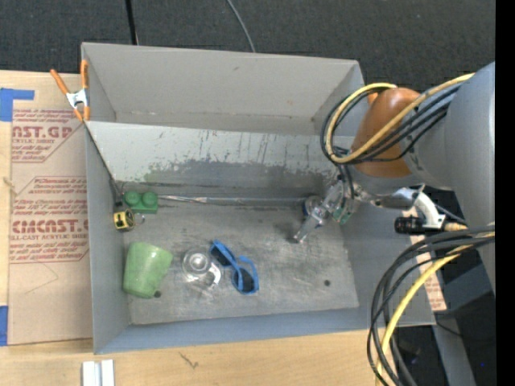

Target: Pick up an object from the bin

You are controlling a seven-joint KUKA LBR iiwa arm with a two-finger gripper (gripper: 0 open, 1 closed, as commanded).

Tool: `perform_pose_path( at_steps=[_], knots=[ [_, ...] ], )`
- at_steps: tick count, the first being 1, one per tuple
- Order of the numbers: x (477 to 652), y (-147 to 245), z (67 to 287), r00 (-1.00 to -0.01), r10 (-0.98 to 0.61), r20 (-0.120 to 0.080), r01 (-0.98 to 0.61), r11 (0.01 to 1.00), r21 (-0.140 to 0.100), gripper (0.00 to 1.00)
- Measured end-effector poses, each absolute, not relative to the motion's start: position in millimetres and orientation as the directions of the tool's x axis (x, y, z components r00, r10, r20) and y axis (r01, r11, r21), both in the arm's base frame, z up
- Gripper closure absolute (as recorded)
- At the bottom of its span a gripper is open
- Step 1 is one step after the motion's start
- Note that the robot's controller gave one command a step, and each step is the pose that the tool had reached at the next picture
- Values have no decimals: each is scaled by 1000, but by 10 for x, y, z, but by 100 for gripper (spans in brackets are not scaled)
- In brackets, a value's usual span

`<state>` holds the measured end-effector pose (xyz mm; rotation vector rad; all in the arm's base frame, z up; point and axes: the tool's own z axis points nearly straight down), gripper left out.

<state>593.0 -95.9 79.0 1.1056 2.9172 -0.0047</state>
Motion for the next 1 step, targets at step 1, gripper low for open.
perform_pose_path(
  at_steps=[1],
  knots=[
    [5987, -1246, 758, -822, 570, -16, 570, 822, 6, 0]
  ],
)
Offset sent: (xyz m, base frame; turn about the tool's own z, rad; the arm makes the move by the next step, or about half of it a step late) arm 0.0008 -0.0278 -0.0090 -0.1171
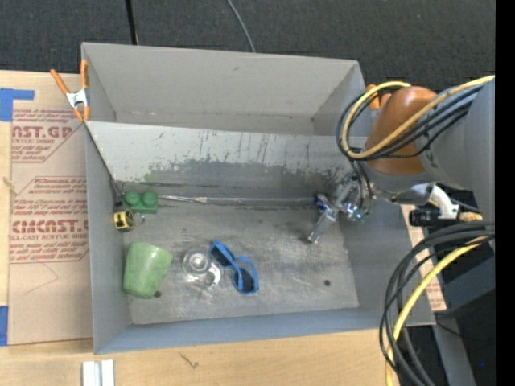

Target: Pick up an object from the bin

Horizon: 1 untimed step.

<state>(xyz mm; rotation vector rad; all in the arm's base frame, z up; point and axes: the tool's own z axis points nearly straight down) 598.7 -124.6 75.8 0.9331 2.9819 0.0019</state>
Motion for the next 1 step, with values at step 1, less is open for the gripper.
perform_pose_path(
  at_steps=[1],
  knots=[
    [6003, -1256, 794, -821, 570, -20, 570, 821, 6, 100]
  ],
)
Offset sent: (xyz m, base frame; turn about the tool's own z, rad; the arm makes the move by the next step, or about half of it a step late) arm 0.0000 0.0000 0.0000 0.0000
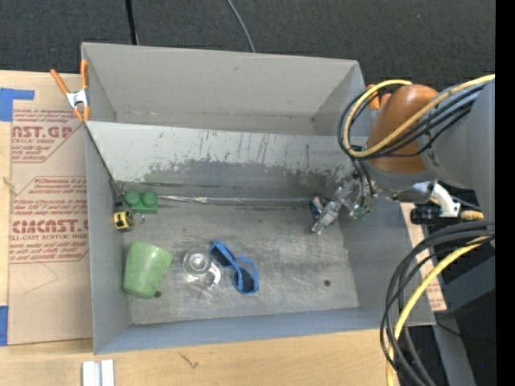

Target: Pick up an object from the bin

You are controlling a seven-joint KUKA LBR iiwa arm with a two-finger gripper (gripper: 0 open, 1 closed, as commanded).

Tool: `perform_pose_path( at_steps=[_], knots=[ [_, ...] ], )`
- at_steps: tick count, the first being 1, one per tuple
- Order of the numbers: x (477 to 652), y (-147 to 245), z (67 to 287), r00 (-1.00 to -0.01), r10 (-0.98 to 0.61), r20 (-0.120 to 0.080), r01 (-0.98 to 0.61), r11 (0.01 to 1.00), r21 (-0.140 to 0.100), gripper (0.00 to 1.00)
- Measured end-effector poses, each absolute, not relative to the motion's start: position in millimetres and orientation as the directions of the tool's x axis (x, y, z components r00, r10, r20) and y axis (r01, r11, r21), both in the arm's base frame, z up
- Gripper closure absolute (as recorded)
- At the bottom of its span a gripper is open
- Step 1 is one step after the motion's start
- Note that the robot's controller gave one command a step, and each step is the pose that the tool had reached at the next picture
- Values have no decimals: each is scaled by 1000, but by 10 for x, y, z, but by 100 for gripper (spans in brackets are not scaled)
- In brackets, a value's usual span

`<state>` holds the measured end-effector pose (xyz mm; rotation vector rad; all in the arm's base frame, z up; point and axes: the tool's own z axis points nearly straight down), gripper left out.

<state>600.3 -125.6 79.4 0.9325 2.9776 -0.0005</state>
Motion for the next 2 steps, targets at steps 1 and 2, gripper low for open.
perform_pose_path(
  at_steps=[1, 2],
  knots=[
    [6040, -1270, 857, -822, 570, -11, 570, 822, 2, 100],
    [6070, -1297, 1037, -822, 570, -15, 570, 822, 1, 100]
  ],
)
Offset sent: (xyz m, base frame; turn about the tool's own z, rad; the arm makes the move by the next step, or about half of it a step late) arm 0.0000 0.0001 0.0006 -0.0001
